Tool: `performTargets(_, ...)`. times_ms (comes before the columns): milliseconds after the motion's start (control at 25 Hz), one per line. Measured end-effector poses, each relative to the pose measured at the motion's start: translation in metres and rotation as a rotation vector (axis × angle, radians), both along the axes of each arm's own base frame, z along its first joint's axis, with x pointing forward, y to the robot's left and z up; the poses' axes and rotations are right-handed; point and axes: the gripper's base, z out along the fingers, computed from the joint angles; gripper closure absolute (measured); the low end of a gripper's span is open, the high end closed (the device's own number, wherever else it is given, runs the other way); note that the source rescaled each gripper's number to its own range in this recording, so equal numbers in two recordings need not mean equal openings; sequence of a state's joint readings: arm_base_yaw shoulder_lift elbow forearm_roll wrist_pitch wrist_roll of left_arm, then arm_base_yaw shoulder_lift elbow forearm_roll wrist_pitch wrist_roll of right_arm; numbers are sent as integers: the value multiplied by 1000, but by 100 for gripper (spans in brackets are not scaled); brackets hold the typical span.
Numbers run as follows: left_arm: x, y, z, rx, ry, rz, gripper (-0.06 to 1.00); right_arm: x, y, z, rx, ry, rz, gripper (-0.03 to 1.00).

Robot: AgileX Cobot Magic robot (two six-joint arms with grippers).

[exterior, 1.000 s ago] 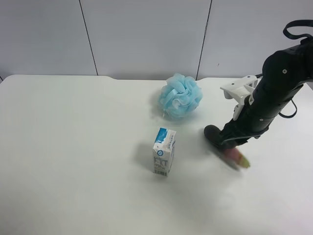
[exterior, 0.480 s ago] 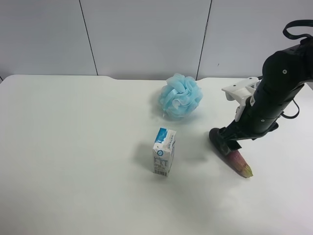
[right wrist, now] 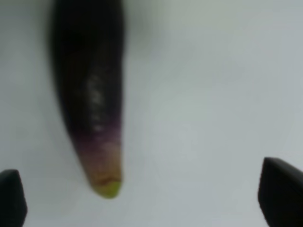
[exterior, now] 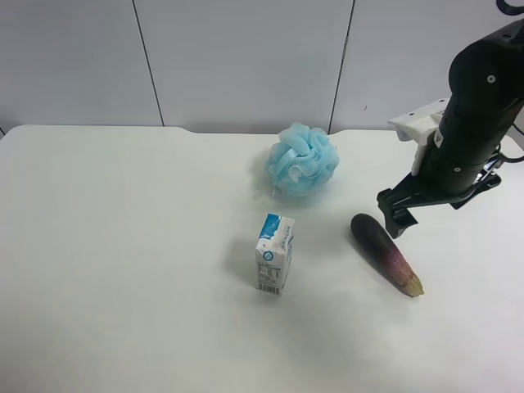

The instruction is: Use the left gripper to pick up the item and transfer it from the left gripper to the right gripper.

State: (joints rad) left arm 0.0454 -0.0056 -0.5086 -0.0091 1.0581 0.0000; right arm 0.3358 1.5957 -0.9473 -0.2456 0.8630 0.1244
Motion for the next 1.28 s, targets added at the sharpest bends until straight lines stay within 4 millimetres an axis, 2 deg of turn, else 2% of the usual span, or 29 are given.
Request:
performTargets(320,0,0,0,0,0,0,-5,-3,-1,5,-2,12,-44,-3)
performTargets(440,0,0,0,0,0,0,-5,-7,-1,25,25,-11,-36,-3)
performTargets(600,0,0,0,0,0,0,-5,-24,-4,70,80,-87,-13,-3)
performTargets(800,0,0,0,0,0,0,-5,-68,-18,118,130,-170,-10,-3)
performTargets(1040,0,0,0,0,0,0,-5,-131,-38,162,221,-351,-13,-3)
performTargets(1120,0,0,0,0,0,0,-5,-156,-45,167,267,-409,-9,-3)
performTargets(1280,0,0,0,0,0,0,-5,-198,-56,154,324,-470,5,-3)
